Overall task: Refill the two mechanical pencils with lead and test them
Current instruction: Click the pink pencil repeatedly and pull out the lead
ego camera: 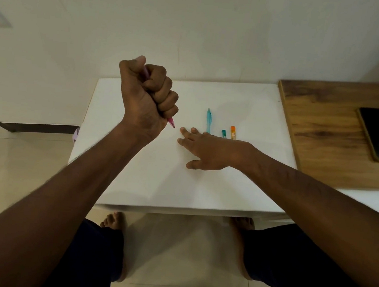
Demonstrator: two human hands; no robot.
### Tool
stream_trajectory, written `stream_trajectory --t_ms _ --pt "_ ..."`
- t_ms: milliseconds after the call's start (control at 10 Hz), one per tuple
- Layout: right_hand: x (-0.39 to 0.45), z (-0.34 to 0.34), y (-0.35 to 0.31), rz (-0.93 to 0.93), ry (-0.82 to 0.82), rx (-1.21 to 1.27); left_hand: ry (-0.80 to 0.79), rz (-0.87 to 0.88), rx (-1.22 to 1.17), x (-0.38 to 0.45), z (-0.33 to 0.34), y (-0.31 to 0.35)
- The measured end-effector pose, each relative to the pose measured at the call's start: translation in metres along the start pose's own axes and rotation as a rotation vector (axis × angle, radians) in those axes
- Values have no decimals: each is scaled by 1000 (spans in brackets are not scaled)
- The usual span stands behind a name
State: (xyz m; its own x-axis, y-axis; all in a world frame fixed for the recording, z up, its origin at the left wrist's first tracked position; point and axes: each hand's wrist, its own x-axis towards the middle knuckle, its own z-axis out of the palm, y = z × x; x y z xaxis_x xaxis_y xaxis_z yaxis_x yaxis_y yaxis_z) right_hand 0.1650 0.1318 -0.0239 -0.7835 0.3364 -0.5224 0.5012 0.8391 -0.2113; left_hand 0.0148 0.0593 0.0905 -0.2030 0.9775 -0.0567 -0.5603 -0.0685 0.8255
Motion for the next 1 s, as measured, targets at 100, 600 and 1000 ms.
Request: stream_trajectory --t_ms 100,600,1000 --pt "-1 0 -1 1 -5 0 3 7 -19 -1 -1 -1" --pt "-1 0 0 -3 4 -10 21 0 49 1 -1 -6" --pt "-1 0 -1 -2 2 -16 -29 -1 27 1 -1 -7"
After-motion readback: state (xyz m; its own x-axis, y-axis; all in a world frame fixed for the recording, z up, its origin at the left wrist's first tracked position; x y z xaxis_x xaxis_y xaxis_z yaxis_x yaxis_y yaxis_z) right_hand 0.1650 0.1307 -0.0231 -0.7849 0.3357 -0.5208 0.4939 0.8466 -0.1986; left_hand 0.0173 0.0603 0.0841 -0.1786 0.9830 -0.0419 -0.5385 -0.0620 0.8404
